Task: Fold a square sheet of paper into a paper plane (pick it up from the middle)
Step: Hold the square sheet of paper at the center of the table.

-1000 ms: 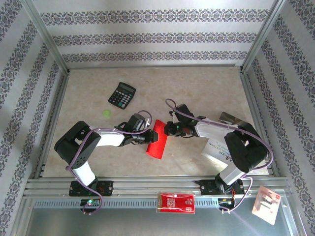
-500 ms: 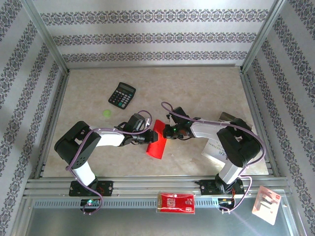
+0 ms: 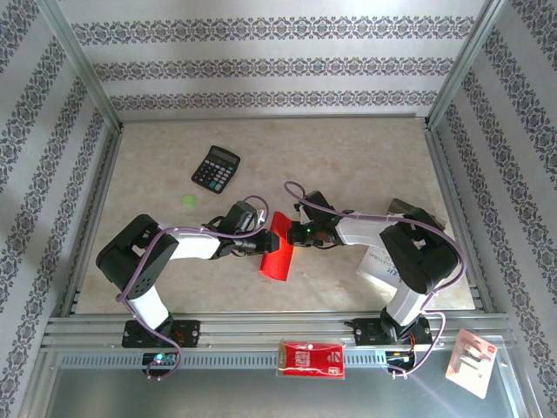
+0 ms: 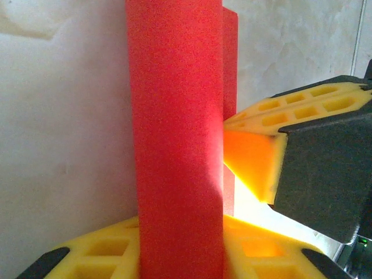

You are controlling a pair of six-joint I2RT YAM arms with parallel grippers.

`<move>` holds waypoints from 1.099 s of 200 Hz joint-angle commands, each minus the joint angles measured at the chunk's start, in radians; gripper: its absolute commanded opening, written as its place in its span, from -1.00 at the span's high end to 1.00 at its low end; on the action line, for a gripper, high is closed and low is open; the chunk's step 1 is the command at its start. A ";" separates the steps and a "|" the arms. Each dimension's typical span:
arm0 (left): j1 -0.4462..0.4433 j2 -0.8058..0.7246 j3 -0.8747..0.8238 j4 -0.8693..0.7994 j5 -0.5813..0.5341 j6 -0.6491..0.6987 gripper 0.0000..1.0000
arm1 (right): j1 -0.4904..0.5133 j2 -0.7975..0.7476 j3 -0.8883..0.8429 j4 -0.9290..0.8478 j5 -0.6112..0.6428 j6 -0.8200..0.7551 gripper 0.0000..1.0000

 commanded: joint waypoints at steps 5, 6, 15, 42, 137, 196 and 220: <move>0.008 0.033 -0.018 -0.136 -0.159 0.043 0.36 | 0.013 0.031 -0.049 -0.048 0.061 0.009 0.98; 0.008 0.032 -0.017 -0.137 -0.159 0.043 0.36 | 0.014 0.030 -0.050 -0.049 0.062 0.009 0.98; 0.008 0.028 -0.016 -0.140 -0.166 0.043 0.34 | 0.016 0.033 -0.053 -0.050 0.064 0.007 0.98; 0.007 0.007 -0.012 -0.153 -0.189 0.040 0.23 | 0.017 0.036 -0.065 -0.054 0.075 0.009 0.99; 0.008 -0.182 0.033 -0.325 -0.263 0.062 -0.25 | 0.034 0.056 -0.083 -0.044 0.086 0.021 1.00; -0.012 -0.287 0.047 -0.250 -0.143 -0.004 0.11 | 0.034 0.057 -0.085 -0.043 0.087 0.020 1.00; -0.019 -0.214 0.087 -0.199 -0.064 -0.016 0.31 | 0.034 0.059 -0.085 -0.043 0.087 0.020 1.00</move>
